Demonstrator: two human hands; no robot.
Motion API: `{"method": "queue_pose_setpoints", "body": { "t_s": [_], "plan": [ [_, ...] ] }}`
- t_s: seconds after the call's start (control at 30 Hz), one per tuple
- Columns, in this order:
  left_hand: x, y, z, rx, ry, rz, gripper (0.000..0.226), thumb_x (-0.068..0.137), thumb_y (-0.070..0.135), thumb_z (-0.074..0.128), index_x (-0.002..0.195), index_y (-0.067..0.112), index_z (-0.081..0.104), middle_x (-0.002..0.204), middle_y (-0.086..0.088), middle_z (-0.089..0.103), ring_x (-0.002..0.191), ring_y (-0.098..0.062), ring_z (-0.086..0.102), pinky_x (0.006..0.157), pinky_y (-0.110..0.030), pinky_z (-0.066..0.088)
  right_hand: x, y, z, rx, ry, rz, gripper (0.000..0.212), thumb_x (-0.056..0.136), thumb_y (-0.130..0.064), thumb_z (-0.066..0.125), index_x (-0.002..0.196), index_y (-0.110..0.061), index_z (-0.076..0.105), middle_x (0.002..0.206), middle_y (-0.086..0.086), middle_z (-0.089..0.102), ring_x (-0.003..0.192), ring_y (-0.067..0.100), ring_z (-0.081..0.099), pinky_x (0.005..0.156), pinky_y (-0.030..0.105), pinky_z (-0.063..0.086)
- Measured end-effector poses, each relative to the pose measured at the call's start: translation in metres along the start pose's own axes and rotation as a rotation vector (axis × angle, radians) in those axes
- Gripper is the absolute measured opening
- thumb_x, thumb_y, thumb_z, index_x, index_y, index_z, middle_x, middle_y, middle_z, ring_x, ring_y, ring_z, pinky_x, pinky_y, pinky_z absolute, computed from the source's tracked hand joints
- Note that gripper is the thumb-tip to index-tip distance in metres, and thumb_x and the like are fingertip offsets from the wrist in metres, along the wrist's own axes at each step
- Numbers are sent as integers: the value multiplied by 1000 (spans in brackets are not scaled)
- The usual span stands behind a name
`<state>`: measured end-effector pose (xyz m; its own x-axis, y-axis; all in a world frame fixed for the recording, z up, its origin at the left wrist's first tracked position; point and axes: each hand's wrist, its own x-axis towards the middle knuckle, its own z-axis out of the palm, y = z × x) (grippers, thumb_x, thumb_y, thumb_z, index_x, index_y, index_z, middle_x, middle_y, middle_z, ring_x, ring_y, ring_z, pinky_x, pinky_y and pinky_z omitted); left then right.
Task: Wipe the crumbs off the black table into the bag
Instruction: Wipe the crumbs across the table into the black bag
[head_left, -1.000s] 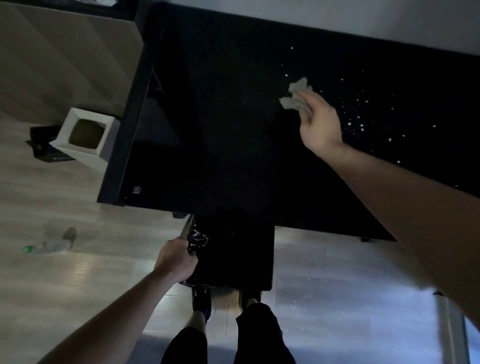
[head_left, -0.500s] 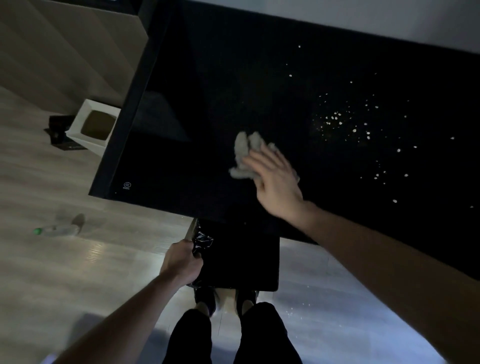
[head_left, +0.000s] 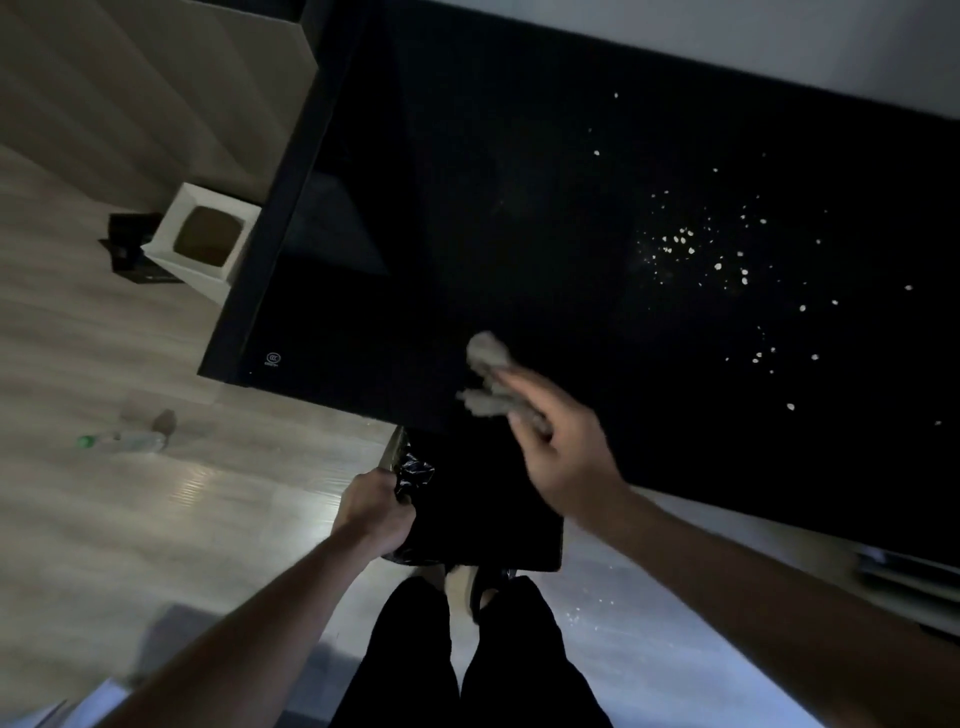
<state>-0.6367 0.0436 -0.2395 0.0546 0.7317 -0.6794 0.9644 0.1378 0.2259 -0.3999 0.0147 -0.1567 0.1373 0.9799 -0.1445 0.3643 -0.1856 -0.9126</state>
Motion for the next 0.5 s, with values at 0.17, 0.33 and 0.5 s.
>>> {"method": "queue_pose_setpoints", "body": {
  "t_s": [0.17, 0.33, 0.5],
  "plan": [
    [2, -4, -11, -39, -37, -22, 11, 77, 19, 55, 71, 12, 60, 69, 0, 60, 61, -16, 56, 54, -26, 40, 104, 5, -44, -166, 229, -39, 47, 100, 0, 57, 145, -16, 60, 148, -5, 59, 137, -2, 52, 116, 14, 36],
    [14, -4, -21, -45, -54, -32, 14, 78, 21, 54, 66, 14, 55, 68, -1, 61, 62, -17, 56, 52, -26, 37, 212, 36, -86, -376, 382, 60, 52, 99, -4, 54, 148, -20, 58, 156, 1, 53, 147, 17, 47, 124, 29, 32],
    [27, -7, -22, -65, -46, -40, 16, 79, 19, 53, 66, 11, 57, 66, -1, 61, 61, -18, 58, 49, -27, 36, 295, 53, -124, -357, 507, 208, 54, 102, -2, 43, 155, -15, 47, 164, 8, 42, 155, 21, 33, 126, 21, 19]
  ]
}}
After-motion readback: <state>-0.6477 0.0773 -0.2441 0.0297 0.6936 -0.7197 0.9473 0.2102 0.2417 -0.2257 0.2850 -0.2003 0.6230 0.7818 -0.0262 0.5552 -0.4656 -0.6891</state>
